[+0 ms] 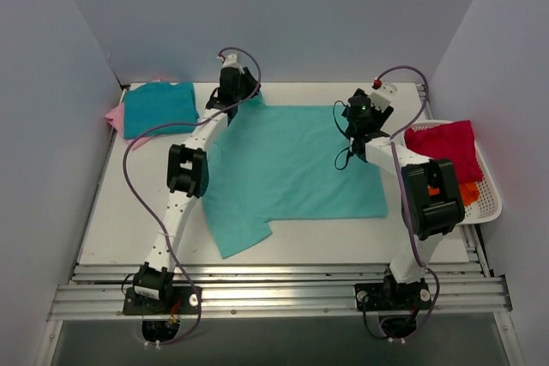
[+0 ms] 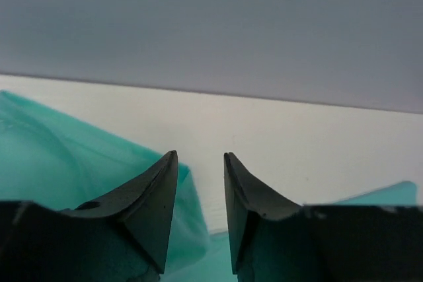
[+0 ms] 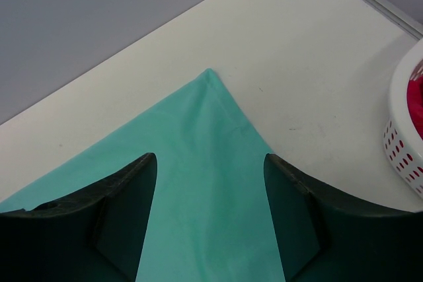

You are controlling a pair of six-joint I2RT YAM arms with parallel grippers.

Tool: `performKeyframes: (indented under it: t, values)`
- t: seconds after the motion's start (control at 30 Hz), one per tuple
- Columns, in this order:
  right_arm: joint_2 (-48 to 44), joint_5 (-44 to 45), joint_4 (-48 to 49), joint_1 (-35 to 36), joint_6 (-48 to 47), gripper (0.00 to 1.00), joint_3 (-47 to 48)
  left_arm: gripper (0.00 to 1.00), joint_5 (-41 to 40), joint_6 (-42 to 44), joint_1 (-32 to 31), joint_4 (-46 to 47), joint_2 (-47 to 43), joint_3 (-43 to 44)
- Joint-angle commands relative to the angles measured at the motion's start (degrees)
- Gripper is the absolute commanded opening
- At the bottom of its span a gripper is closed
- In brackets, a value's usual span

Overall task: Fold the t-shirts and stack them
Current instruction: Flatten the tshirt out

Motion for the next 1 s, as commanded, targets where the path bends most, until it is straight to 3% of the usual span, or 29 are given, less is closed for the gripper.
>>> performKeyframes:
  t: [0.0,0.03,0.1,0.13,0.17,0.23,0.27,0.33,0.47,0.57,0.6,0.67,0.7,0.77,0.8,0.87,0.97]
  values:
    - [-0.8,1.1,2.3,-0.7,-0.3,0.61,-1.1,0.45,7.0,-7.5,0.2,21.8,6.1,6.3]
    - [-1.0,0.9,2.3,-0.7,-0.3,0.61,-1.2,0.61,7.5,-8.6,0.2,23.9,7.5,8.4]
    - [-1.8,0.4,2.6,-0.8,-0.3,0.61,-1.8,0.67,10.2,-9.8,0.1,29.5,8.7,10.8]
    - [-2.1,0.1,2.8,-0.8,-0.3,0.61,-2.1,0.71,11.3,-10.3,0.2,31.9,5.2,8.8]
    - [-2.2,-0.2,2.9,-0.7,-0.3,0.61,-2.5,0.71,12.1,-10.4,0.3,34.4,2.1,5.7]
    - [-2.9,-0.7,3.8,-0.7,0.0,0.63,-3.2,0.71,12.0,-8.1,0.4,40.9,-6.2,-10.3]
    - [-3.0,-1.2,4.0,-0.6,0.0,0.63,-3.3,0.71,10.7,-6.7,0.4,43.3,-15.9,-16.8]
    - [-3.1,-2.2,3.6,-0.4,0.2,0.64,-3.2,0.72,5.1,-1.3,0.2,49.5,-25.0,-34.4]
    - [-4.0,-2.9,3.6,0.3,0.5,0.65,-3.4,0.72,-0.9,6.0,0.4,53.2,-43.2,-51.7]
    - [-4.9,-3.2,3.6,1.0,0.5,0.66,-3.6,0.58,-4.1,9.9,0.2,47.7,-49.1,-57.1]
    - [-5.1,-2.7,3.2,1.3,0.5,0.66,-3.6,0.4,-5.2,11.0,0.1,42.5,-49.7,-57.2]
    - [-5.6,-2.8,3.0,1.4,0.5,0.66,-3.6,0.21,-7.1,11.3,0.0,36.2,-48.5,-54.8]
    - [-5.8,-2.8,2.8,1.5,0.5,0.66,-3.8,0.05,-7.4,10.9,0.0,28.8,-47.3,-52.9]
    - [-6.3,-3.0,2.6,1.7,0.5,0.66,-4.0,0.02,-7.7,10.4,0.0,18.9,-40.6,-46.5]
    - [-7.0,-2.9,2.7,1.8,0.5,0.66,-4.4,0.02,-7.8,9.3,0.0,8.2,-37.8,-38.0]
    - [-7.6,-2.9,2.8,1.8,0.5,0.66,-4.7,0.02,-6.4,8.4,0.0,-3.1,-28.7,-29.8]
    - [-8.2,-2.7,2.7,1.9,0.4,0.66,-5.2,0.02,-2.2,6.1,0.0,-8.8,-19.4,-18.7]
